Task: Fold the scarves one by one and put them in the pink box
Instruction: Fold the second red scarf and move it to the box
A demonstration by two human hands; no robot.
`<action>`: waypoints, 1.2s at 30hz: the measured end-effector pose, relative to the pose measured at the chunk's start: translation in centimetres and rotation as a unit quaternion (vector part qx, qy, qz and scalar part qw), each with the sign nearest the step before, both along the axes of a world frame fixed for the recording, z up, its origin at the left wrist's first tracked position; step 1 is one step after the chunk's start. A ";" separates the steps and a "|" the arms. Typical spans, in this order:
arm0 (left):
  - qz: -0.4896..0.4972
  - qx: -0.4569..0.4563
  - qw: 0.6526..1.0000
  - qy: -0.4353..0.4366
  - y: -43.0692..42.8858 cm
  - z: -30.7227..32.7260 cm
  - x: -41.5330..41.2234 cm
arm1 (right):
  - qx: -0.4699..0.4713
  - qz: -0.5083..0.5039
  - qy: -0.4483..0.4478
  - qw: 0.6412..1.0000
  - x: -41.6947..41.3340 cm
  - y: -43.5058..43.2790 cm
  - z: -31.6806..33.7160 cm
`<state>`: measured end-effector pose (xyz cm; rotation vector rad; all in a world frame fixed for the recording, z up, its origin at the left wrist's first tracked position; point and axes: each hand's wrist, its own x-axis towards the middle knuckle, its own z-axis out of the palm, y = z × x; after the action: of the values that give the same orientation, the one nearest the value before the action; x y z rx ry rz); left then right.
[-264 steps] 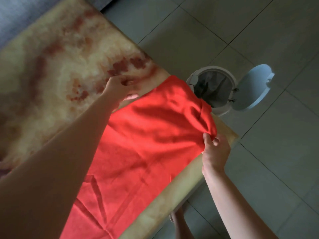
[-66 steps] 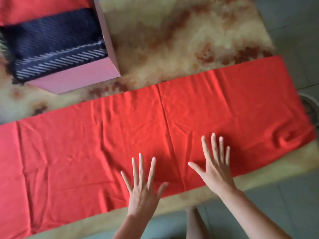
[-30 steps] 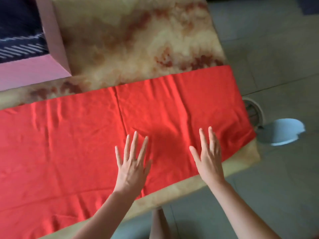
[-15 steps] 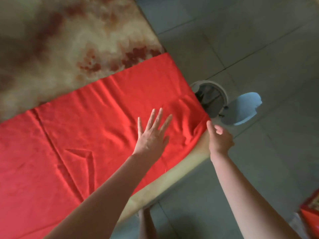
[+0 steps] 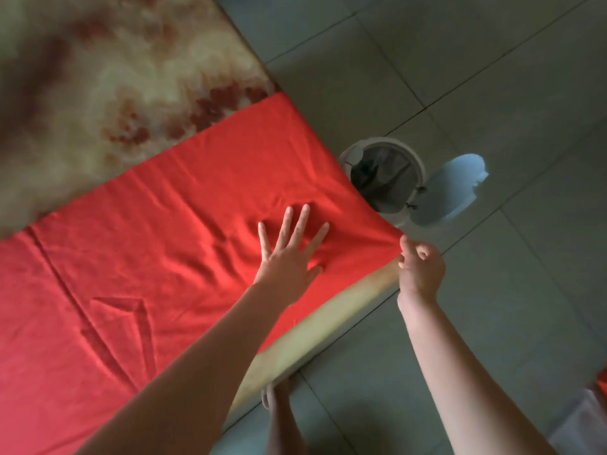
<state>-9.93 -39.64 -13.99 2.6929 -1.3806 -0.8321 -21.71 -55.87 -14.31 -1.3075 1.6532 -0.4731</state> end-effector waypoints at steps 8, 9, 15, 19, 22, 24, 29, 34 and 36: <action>0.020 0.005 0.999 0.026 -0.7 0.5 -0.3 | 0.163 -0.003 -0.074 0.984 0.2 -3.2 1.2; 0.027 0.003 0.999 0.036 -0.9 0.7 -0.3 | 0.168 0.013 -0.066 0.983 0.4 -3.6 1.1; 0.085 -0.093 0.991 0.041 -2.8 2.3 1.0 | 0.082 0.203 0.150 0.964 1.9 -4.1 -0.9; 0.127 -0.101 0.986 0.024 -5.5 2.5 5.6 | 0.095 0.245 0.097 0.960 2.8 -3.8 -1.3; 0.136 -0.104 0.985 0.009 -7.6 2.4 9.0 | 0.037 0.248 0.060 0.966 2.8 -4.3 -1.3; 0.122 -0.107 0.987 -0.004 -9.0 2.4 10.3 | 0.004 0.249 0.055 0.967 2.6 -4.3 -1.3; 0.023 -0.074 0.997 -0.028 -11.8 1.8 11.7 | -0.064 0.219 0.032 0.973 1.5 -2.9 -1.0; 0.016 -0.014 0.997 -0.074 -12.6 0.9 14.0 | -0.076 0.285 0.068 0.953 0.2 -3.0 -2.3; 0.039 -0.023 0.995 -0.084 -12.9 1.0 14.5 | -0.095 0.271 0.090 0.954 0.1 -3.1 -2.4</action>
<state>4.58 -52.55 -12.99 2.8172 -1.2946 -0.5719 -21.61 -58.94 -16.71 -1.9161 1.3293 -0.1862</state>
